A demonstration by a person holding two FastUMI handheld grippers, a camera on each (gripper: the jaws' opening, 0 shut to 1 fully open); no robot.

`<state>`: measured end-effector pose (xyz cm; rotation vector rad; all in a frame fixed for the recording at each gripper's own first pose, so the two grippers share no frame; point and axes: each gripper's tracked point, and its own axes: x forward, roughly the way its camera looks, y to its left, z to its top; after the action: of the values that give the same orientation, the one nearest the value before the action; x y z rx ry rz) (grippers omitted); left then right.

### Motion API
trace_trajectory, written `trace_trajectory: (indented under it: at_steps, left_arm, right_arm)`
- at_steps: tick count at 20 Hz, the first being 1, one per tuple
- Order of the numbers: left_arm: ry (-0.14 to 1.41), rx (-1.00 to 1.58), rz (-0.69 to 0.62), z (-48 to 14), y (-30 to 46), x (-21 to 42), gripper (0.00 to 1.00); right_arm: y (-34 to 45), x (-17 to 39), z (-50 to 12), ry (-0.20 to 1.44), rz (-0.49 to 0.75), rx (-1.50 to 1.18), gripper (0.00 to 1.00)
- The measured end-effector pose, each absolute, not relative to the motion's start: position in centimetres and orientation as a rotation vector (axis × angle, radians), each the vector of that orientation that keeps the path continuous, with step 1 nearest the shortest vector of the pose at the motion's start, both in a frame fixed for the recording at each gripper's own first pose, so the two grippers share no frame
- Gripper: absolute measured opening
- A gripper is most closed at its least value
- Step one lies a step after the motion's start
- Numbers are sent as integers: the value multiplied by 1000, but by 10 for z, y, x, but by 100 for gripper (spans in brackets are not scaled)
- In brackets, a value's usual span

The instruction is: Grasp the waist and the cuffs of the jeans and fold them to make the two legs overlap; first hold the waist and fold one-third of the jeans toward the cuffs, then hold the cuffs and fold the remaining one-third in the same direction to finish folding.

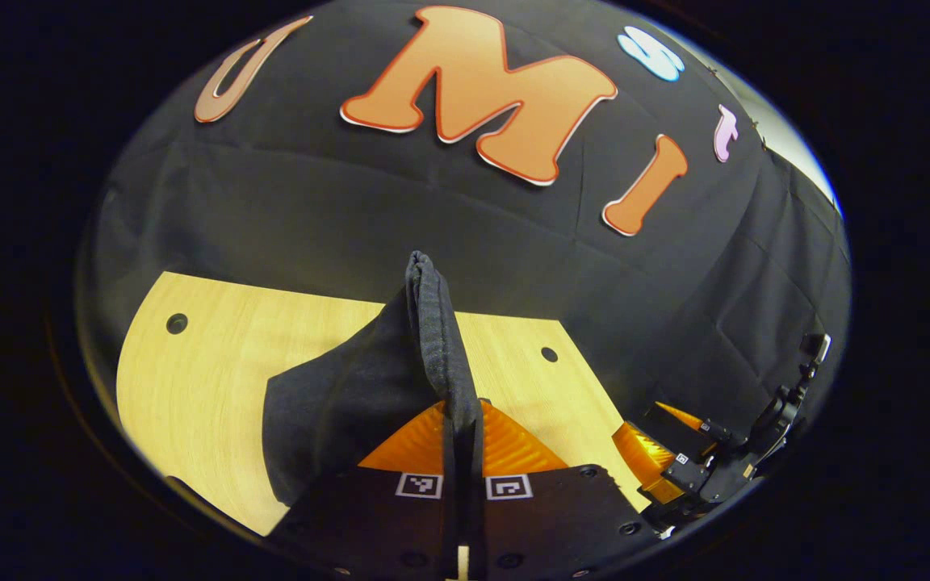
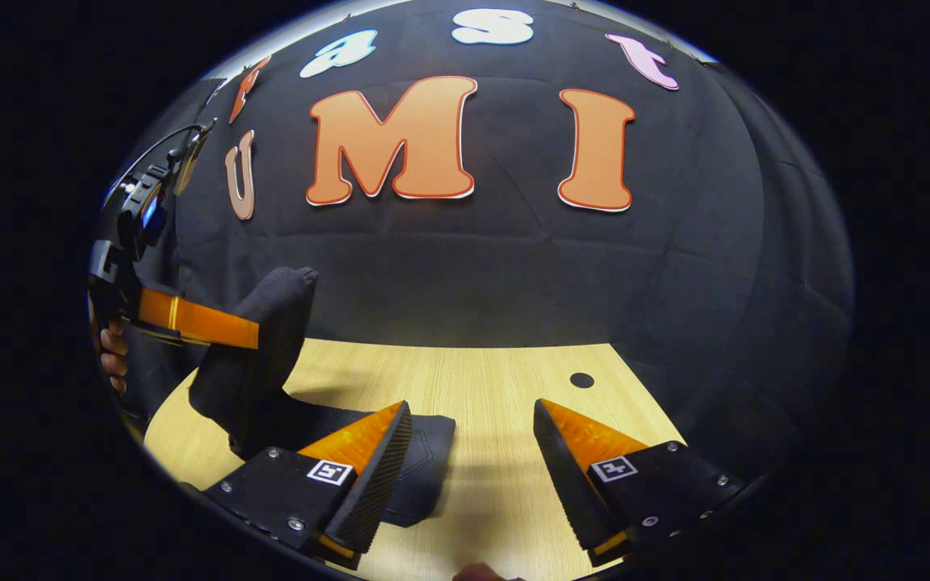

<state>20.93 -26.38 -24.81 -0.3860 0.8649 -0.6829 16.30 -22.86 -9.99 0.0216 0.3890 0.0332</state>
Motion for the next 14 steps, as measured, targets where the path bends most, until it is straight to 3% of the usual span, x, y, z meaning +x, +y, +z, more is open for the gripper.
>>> trace_trajectory:
  at_steps: [9, 10, 11, 14]
  left_arm:
    - [934, -228, -731, -283, -315, 182, 5]
    - [930, -223, -755, -283, -323, 179, 9]
    - [915, -232, -791, -276, -333, 174, 13]
    - [798, -220, -854, -245, -346, 177, 62]
  right_arm:
    - [-258, 156, -100, 381, 9, 25, 92]
    - [-261, 156, -99, 378, 7, 27, 92]
    - [-263, 156, -98, 376, 2, 29, 92]
    - [-268, 156, -93, 363, -7, 27, 92]
